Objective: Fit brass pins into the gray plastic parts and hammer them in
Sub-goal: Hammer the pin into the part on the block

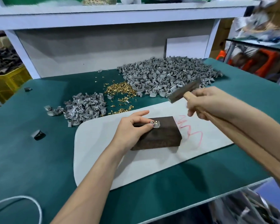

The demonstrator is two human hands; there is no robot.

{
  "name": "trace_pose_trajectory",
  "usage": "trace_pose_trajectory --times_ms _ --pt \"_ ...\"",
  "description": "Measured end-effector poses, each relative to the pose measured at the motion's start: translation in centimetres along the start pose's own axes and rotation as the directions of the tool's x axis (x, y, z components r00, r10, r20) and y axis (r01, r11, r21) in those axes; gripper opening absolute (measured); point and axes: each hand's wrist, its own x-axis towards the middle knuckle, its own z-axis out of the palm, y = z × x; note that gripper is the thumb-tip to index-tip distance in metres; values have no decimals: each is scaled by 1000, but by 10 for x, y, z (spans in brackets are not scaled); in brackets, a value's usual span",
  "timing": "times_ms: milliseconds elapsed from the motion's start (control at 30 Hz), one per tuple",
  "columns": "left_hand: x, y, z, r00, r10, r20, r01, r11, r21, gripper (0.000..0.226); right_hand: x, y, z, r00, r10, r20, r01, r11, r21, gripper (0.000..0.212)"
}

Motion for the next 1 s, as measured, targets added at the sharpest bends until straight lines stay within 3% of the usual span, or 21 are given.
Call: trace_pose_trajectory --times_ms 100,267,533,633,1000 --pt "-1 -1 0 1000 -4 9 4 1000 25 11 -16 -23 17 992 -76 100 83 994 -68 28" --pt "0 -2 0 1000 2 7 -2 1000 1 17 -31 -37 39 976 -148 162 203 887 -416 25" --pt "4 -5 0 1000 13 14 -12 1000 -10 16 -27 -51 43 970 -235 69 228 768 -599 32" --pt "3 -6 1 1000 24 1 -24 1000 6 12 -33 -45 59 983 -171 73 172 690 -703 34" --pt "3 -5 0 998 59 -12 -58 997 56 15 -29 -41 55 993 -113 34 109 771 -627 34"
